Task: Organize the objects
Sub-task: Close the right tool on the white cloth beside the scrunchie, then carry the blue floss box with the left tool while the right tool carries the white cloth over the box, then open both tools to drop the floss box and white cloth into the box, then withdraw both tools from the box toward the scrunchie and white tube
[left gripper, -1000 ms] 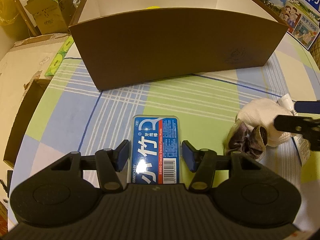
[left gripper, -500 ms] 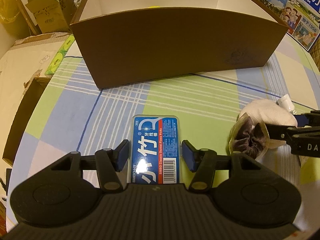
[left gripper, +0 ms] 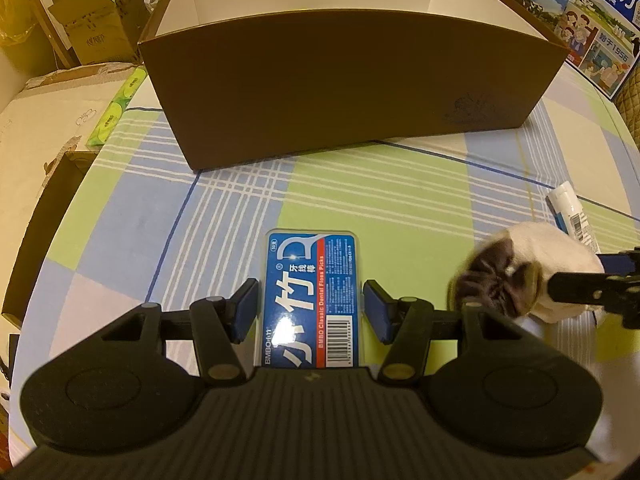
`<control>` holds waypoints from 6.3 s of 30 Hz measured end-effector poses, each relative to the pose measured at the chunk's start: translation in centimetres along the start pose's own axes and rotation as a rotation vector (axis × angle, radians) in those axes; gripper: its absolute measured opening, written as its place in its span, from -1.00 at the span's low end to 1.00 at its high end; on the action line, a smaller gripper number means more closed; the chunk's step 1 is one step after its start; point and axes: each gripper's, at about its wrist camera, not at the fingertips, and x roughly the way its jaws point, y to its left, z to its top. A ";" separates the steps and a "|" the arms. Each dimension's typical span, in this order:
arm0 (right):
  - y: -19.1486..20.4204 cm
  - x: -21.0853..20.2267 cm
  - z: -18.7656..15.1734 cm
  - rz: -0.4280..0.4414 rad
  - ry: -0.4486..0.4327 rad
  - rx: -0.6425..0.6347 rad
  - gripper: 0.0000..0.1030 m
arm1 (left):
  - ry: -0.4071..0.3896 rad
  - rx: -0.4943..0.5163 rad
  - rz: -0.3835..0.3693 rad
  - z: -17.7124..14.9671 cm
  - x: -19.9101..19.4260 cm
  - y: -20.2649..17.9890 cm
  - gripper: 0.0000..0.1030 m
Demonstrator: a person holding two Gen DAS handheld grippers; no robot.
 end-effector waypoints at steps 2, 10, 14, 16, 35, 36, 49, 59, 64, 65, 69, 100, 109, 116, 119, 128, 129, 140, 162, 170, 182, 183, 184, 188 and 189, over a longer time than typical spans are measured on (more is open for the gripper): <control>0.1 -0.4 0.0 0.000 -0.004 -0.007 0.14 | -0.001 -0.001 0.000 0.0 0.0 0.0 0.02; 0.8 0.4 -0.3 -0.041 0.000 -0.044 0.14 | 0.004 0.005 0.007 -0.2 0.1 -0.2 0.02; 1.3 0.7 -0.7 -0.056 -0.011 -0.079 -0.18 | 0.004 0.004 0.007 -0.2 0.1 -0.1 0.02; 1.2 0.6 -0.7 -0.057 -0.015 -0.079 -0.24 | 0.002 0.005 0.007 -0.2 0.1 -0.2 0.02; 2.7 -3.3 0.8 -0.023 -0.114 -0.098 -0.32 | -0.023 -0.027 -0.005 -0.4 -1.7 0.7 0.01; 2.8 -3.5 0.8 -0.021 -0.118 -0.100 -0.32 | -0.027 -0.029 -0.006 -0.4 -1.9 0.7 0.01; 4.1 -5.7 1.9 0.015 -0.171 -0.129 -0.32 | -0.101 -0.033 -0.015 0.7 -5.4 0.3 0.01; 4.9 -7.5 3.9 0.035 -0.230 -0.161 -0.32 | -0.193 -0.027 -0.038 3.0 -8.7 -0.1 0.01; 5.6 -7.9 5.4 0.044 -0.264 -0.190 -0.32 | -0.237 -0.014 -0.035 4.8 -9.7 -0.3 0.01; 5.7 -8.0 5.8 0.045 -0.272 -0.196 -0.32 | -0.244 -0.012 -0.034 5.2 -9.9 -0.2 0.01; 6.2 -8.2 7.4 0.045 -0.300 -0.216 -0.32 | -0.277 -0.003 -0.026 6.9 -10.2 -0.1 0.01; 7.3 -1.2 21.8 -0.067 -0.334 -0.354 -0.32 | -0.299 -0.005 0.054 20.3 -4.6 1.5 0.01; 6.8 3.3 25.0 -0.091 -0.274 -0.356 -0.32 | -0.246 -0.027 0.059 22.8 -0.8 2.4 0.01; 6.1 6.4 26.3 -0.105 -0.229 -0.357 -0.31 | -0.217 -0.036 0.065 24.2 1.7 2.6 0.01; 5.8 7.4 26.7 -0.108 -0.213 -0.356 -0.31 | -0.206 -0.043 0.066 24.7 2.7 2.9 0.01; 5.2 9.5 27.4 -0.119 -0.187 -0.338 -0.31 | -0.188 -0.052 0.069 25.3 4.2 3.4 0.01; 5.1 9.6 27.4 -0.118 -0.187 -0.336 -0.31 | -0.187 -0.053 0.068 25.3 4.3 3.4 0.01; 4.7 10.5 27.5 -0.146 -0.239 -0.335 0.05 | -0.172 -0.059 0.071 25.3 5.2 3.6 0.01; 3.0 10.2 26.6 -0.142 -0.196 -0.286 0.10 | -0.150 -0.061 0.073 25.3 6.5 3.5 0.01; 2.9 9.9 26.6 -0.143 -0.200 -0.282 0.11 | -0.156 -0.066 0.074 25.8 6.7 3.5 0.01; 3.0 9.0 25.7 -0.137 -0.192 -0.291 0.17 | -0.143 -0.098 0.068 25.4 7.7 4.5 0.31; 3.0 8.8 25.6 -0.135 -0.192 -0.287 0.17 | -0.142 -0.095 0.067 25.3 7.6 4.4 0.32; 3.1 8.7 25.4 -0.133 -0.193 -0.285 0.18 | -0.140 -0.092 0.065 25.1 7.4 4.4 0.32; 3.0 7.8 24.8 -0.128 -0.200 -0.281 0.22 | -0.133 -0.086 0.059 24.6 6.7 4.3 0.33; 3.0 7.6 24.7 -0.128 -0.203 -0.277 0.23 | -0.133 -0.085 0.057 24.4 6.4 4.3 0.33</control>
